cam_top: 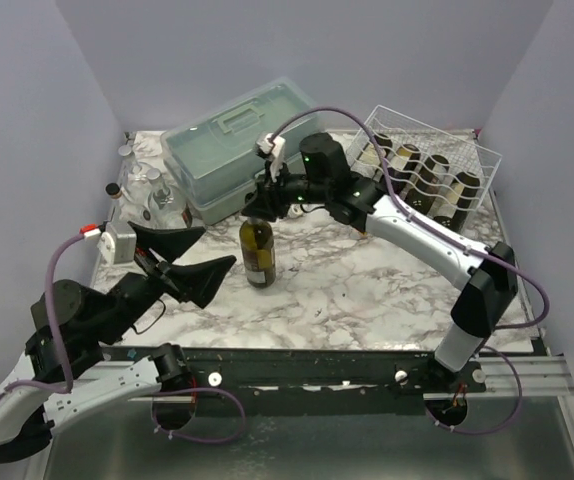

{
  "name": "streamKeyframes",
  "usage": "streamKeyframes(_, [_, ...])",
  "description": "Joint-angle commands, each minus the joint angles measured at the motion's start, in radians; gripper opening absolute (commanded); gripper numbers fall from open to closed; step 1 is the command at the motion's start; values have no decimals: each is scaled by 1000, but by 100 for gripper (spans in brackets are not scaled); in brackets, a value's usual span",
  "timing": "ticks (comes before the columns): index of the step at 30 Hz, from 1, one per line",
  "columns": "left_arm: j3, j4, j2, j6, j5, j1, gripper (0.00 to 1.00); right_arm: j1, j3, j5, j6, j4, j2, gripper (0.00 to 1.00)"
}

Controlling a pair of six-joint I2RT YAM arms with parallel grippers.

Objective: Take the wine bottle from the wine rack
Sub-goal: Place the wine bottle at the center of the board.

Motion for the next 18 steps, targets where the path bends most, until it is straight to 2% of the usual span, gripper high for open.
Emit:
streamKeyframes(1, [27, -116, -69, -10, -57, 7, 99, 100, 152, 119, -61, 75, 91, 0])
streamKeyframes(10, [36, -168, -162, -45, -83, 7, 99, 171, 472, 254, -27, 66, 328, 0])
streamKeyframes(18, [24, -200, -209, -66, -102, 7, 99, 186, 646, 368, 36, 100, 482, 0])
